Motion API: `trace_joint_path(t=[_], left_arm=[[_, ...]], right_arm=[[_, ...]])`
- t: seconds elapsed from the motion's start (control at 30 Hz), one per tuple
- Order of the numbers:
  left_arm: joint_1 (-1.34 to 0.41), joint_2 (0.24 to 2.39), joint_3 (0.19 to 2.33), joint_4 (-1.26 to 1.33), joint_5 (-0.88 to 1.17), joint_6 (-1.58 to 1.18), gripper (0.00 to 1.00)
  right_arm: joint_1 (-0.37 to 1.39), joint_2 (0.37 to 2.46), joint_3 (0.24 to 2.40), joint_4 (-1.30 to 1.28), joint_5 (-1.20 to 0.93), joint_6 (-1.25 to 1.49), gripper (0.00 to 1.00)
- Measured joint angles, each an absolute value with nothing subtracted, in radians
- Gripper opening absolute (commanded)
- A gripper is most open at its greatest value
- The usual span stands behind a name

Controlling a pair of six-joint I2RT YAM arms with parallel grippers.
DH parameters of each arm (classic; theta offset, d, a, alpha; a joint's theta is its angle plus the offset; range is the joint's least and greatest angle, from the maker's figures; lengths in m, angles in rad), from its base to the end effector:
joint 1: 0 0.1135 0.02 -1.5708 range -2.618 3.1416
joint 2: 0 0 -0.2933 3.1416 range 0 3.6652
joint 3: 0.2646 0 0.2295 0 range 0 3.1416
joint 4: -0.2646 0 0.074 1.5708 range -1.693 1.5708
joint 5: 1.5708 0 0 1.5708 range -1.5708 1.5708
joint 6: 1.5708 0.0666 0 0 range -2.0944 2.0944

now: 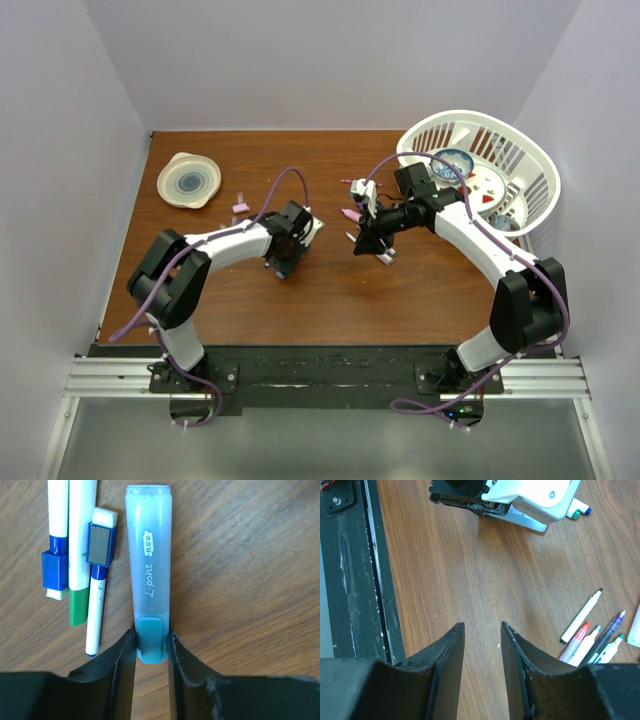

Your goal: Open the pen caps

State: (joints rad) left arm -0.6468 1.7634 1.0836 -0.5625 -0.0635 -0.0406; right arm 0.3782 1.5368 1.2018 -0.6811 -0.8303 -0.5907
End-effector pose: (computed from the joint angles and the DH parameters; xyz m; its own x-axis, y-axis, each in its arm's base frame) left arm 0.2671 -0.1964 0.1758 -0.7785 0.5371 -0.3248 0.5540 0.8312 0.0469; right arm 0.2621 0.1571 0.2894 -0.3162 -0.5299 -0.7869 -0.9469 0.2267 0.2278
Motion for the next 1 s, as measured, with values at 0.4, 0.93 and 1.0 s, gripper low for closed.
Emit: trace_joint_path(t=[0.4,0.93,1.0], left_arm=[[-0.649,1.679,1.000,-0.490,0.361,-0.060,0.00],[-0.651,1.700,0.984,-0.393,0.878,-0.106,0.00],[-0.651,1.702,0.984,-0.385,0.895,-0.115,0.00]], right_arm=[[0.381,1.490,1.048,-0.693,-0.935,-0.842,0.64],[0.574,1.307,0.808,-0.553,-0.797,-1.182,0.70],[0.597,1.308,0.798,-0.524,-0.771,-1.180,0.67]])
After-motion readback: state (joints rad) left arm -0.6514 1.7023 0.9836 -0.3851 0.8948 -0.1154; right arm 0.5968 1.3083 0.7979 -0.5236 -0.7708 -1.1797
